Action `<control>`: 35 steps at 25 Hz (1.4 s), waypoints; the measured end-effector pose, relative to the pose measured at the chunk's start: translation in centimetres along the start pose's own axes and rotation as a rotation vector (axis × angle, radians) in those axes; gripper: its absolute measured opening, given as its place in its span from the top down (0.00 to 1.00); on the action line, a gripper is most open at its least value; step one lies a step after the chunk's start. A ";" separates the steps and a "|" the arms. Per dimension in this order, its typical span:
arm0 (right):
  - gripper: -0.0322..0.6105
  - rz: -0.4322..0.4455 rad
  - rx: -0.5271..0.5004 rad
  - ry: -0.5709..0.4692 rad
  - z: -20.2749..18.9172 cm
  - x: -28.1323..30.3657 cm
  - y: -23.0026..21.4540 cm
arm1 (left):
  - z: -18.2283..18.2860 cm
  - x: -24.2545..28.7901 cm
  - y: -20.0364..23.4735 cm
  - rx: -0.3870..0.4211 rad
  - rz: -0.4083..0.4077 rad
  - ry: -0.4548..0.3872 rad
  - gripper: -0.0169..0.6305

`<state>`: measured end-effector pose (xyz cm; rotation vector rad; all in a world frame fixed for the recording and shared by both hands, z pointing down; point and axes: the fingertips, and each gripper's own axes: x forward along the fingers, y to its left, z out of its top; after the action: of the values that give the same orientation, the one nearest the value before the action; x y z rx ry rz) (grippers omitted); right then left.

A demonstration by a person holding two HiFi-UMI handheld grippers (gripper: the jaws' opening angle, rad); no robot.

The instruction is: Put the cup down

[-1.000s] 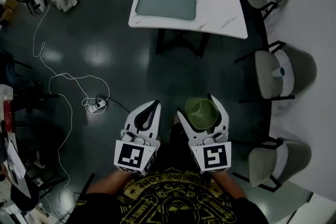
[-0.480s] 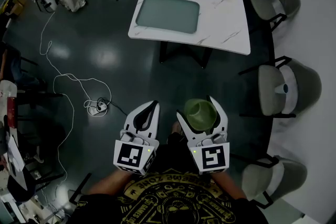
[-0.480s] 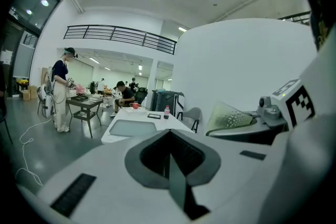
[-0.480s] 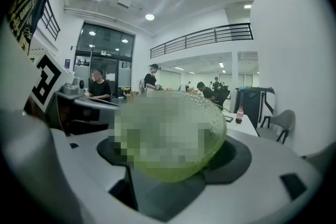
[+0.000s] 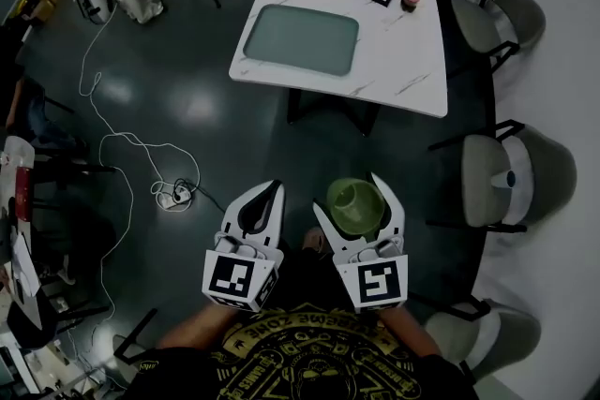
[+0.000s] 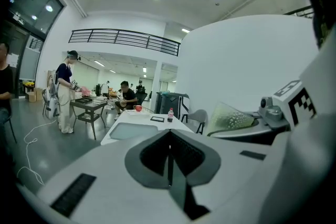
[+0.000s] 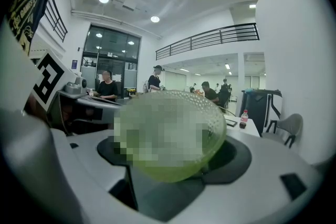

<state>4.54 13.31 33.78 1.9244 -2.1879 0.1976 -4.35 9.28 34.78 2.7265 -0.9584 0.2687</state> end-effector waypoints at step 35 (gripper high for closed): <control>0.36 -0.143 0.006 0.091 2.2 17.7 -6.1 | 4.8 16.4 12.3 0.040 -0.137 0.022 0.96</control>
<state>8.35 -5.08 35.84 2.0235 -1.9855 0.2624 0.96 -11.06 36.29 2.8036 -0.7643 0.2955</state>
